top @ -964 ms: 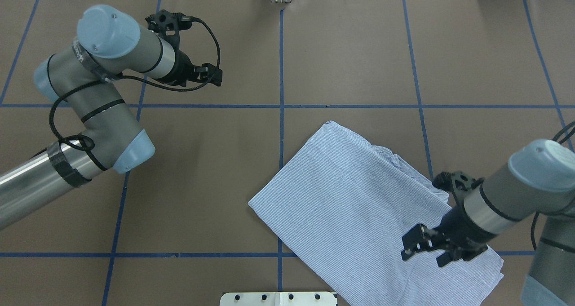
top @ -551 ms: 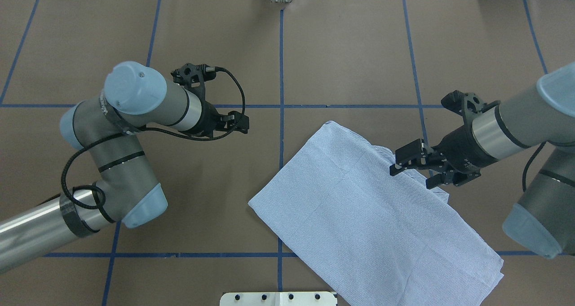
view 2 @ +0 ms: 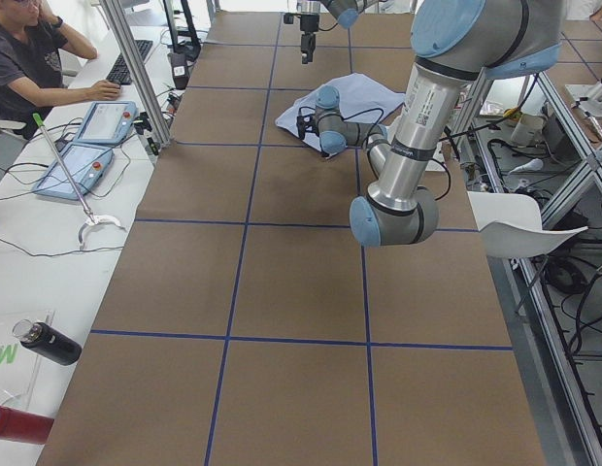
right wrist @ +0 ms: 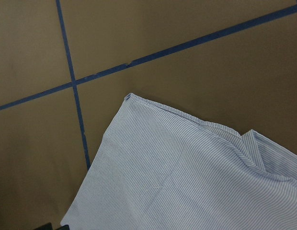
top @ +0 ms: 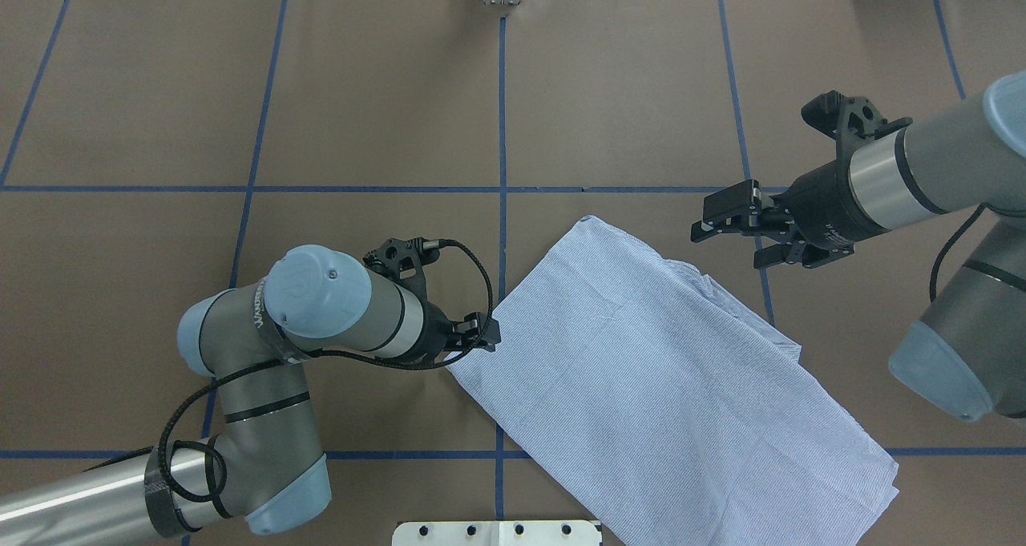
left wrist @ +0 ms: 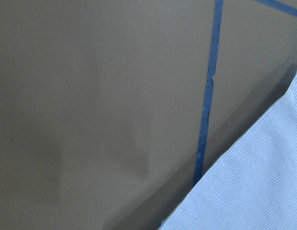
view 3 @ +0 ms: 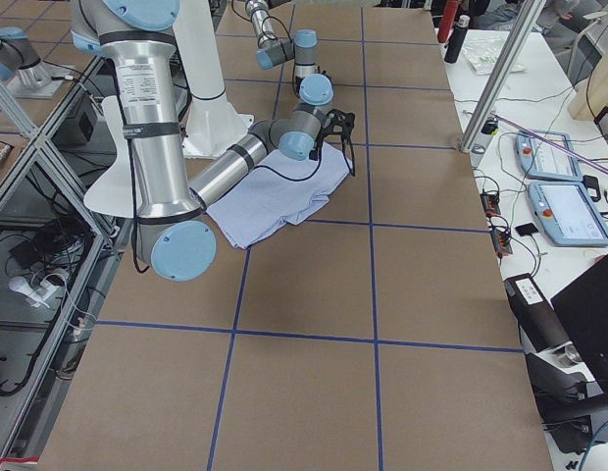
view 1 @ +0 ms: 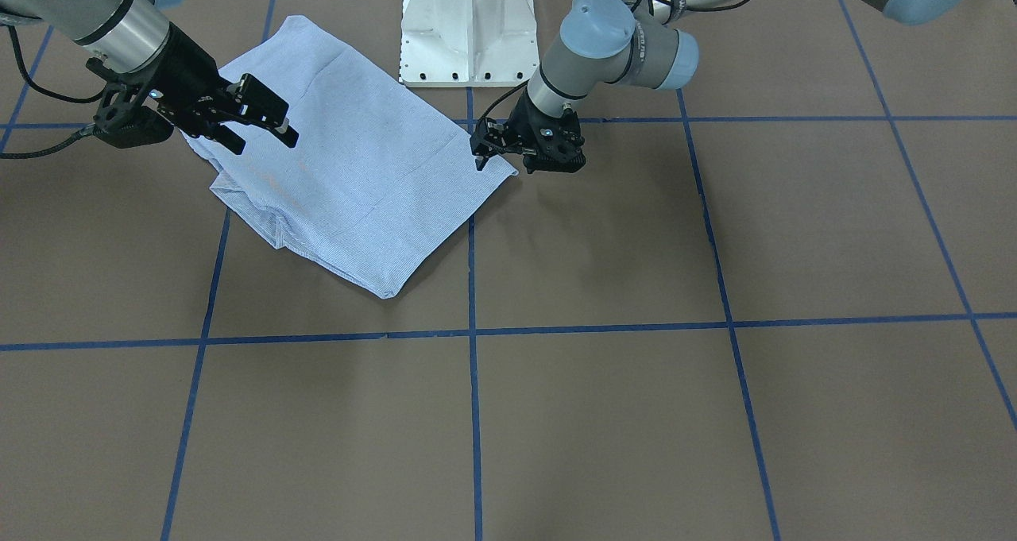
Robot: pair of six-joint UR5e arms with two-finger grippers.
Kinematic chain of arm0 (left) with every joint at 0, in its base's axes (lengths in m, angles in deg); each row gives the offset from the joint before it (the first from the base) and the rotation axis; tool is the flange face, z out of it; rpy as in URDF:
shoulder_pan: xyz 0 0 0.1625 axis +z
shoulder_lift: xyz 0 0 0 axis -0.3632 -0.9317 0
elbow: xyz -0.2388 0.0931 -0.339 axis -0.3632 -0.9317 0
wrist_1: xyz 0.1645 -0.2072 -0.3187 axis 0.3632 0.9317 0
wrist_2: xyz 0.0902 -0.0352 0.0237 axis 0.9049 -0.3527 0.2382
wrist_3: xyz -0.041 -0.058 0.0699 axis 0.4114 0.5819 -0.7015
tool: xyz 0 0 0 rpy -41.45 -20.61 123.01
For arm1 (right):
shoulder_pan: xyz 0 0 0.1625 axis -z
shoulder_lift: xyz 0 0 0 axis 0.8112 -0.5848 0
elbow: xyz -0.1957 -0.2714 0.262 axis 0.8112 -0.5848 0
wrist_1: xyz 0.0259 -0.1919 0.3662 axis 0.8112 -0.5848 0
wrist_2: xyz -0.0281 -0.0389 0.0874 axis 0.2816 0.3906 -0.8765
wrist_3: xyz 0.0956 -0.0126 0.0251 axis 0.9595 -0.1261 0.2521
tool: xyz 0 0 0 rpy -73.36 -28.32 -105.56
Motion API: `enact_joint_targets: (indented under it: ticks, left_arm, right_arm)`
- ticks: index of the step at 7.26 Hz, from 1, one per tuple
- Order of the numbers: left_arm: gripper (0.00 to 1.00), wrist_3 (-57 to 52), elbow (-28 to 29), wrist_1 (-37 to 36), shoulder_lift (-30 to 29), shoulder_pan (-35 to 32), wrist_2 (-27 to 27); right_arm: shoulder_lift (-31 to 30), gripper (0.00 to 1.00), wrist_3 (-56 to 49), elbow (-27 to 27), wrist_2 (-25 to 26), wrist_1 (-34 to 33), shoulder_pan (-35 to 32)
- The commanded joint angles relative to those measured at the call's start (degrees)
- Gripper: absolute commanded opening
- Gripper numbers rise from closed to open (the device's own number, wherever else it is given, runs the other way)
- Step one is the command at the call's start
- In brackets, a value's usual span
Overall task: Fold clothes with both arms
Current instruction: 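Grasp the shirt corner with the left gripper while the right gripper releases and rises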
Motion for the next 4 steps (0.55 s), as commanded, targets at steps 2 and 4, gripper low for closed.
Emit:
enact_joint_targets:
  ticks: [2,4]
  left_arm:
    - [0.83,0.4,0.9,-0.1,0.0,2.0,0.6]
    - [0.82,0.3,1.1,-0.1,-0.1,2.0,0.6]
  right_arm:
    - [0.6,1.00,0.0,0.0,0.3,-0.1,0.0]
    - [0.6,1.00,0.0,-0.1,0.4,-0.1,0.0]
